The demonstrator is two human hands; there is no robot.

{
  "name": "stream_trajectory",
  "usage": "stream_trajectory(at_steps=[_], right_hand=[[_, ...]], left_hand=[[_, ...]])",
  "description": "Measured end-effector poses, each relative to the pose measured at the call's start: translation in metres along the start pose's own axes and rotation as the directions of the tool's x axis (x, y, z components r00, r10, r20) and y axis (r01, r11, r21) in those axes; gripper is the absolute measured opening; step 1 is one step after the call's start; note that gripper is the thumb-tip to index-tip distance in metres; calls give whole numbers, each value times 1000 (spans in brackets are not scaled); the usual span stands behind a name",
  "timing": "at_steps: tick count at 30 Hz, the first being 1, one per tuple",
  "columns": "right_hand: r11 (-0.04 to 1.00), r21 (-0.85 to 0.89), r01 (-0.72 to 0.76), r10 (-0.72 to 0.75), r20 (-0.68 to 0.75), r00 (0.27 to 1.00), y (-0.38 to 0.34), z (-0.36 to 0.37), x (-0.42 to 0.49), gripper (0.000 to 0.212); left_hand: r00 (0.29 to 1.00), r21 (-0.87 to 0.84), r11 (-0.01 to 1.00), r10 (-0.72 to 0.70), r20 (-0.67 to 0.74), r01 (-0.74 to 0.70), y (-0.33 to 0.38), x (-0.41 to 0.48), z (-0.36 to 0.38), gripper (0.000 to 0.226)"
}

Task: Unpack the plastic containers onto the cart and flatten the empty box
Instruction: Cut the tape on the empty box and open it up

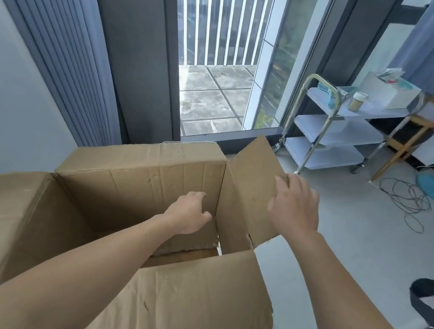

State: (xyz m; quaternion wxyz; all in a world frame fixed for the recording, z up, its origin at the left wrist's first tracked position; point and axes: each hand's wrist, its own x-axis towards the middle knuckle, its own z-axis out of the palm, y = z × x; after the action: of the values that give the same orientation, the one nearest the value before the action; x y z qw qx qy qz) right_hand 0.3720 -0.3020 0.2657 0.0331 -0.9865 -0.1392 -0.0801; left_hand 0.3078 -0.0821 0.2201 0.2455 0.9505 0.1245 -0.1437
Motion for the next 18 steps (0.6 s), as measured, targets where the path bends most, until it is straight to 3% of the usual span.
stream_trajectory(at_steps=[2, 5, 12, 14, 18], right_hand=[[994, -106, -29, 34, 47, 998, 1, 13, -2, 46], [983, -176, -54, 91, 212, 973, 2, 31, -1, 66], [993, 32, -112, 87, 435, 896, -10, 60, 0, 92], [994, 6, -105, 88, 486, 869, -16, 64, 5, 88], [998, -8, -68, 63, 513, 856, -25, 69, 16, 47]], left_hand=[[1000, -3, 1000, 2, -5, -2, 2, 1, 2, 67], [1000, -13, 1000, -2, -19, 2, 1, -1, 5, 67], [987, -22, 989, -147, -61, 146, -31, -21, 9, 67], [972, -10, 976, -217, -89, 217, -47, -31, 7, 67], [903, -4, 922, -380, -202, 387, -89, -61, -5, 72]])
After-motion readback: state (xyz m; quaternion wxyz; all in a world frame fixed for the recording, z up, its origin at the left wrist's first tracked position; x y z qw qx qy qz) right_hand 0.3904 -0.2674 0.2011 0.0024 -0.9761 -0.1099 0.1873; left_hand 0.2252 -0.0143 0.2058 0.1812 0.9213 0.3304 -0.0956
